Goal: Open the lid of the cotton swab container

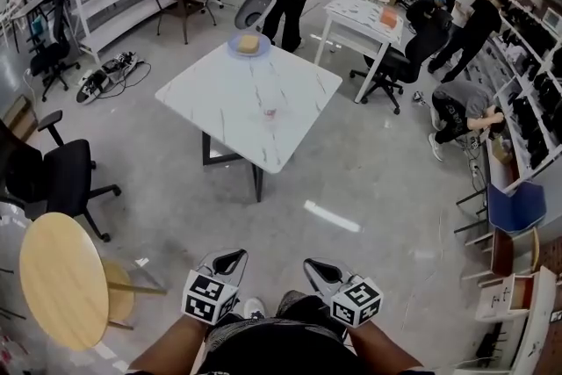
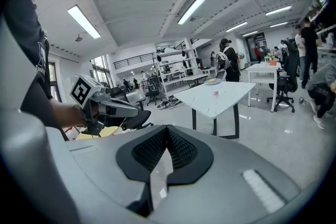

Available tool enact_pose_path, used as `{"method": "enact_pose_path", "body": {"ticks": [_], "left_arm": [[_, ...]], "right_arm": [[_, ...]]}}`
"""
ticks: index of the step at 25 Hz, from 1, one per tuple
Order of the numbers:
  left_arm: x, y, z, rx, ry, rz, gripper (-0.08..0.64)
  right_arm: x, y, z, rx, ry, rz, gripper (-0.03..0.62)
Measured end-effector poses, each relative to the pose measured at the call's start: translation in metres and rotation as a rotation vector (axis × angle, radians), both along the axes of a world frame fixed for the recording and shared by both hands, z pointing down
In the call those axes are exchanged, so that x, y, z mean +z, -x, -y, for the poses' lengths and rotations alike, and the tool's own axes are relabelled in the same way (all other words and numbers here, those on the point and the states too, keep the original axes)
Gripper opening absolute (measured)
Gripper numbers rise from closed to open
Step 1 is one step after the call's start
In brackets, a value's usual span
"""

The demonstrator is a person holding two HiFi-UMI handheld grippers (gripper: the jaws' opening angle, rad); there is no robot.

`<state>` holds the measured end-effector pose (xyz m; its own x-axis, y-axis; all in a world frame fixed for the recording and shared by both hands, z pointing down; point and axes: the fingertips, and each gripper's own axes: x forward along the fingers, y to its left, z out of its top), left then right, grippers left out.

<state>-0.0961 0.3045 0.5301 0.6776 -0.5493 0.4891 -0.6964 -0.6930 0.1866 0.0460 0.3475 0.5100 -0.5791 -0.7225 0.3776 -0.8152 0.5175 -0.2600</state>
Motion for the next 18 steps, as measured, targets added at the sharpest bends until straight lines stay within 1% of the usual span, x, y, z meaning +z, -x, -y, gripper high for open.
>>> {"method": "enact_pose_path", "body": {"ticks": [4, 10, 14, 18], "left_arm": [[0.003, 0.002, 0.009, -0.018, 0.005, 0.0, 0.058], [-0.003, -0.004, 0.034, -0.034, -0.024, 0.005, 0.058], [0.001, -0.014, 0.058, -0.046, -0.017, 0.016, 0.058], [-0.006, -0.03, 0.091, -0.045, -0.031, 0.022, 0.058]], "right_arm": [[-0.004, -0.005, 0.019, 0.008, -0.015, 0.006, 0.0], [-0.005, -0.016, 0.052, 0.012, -0.03, 0.025, 0.0], [0.001, -0.017, 0.079, -0.02, -0.026, 0.03, 0.0], [-0.003, -0.024, 0.116, -0.049, -0.039, 0.034, 0.0]]}}
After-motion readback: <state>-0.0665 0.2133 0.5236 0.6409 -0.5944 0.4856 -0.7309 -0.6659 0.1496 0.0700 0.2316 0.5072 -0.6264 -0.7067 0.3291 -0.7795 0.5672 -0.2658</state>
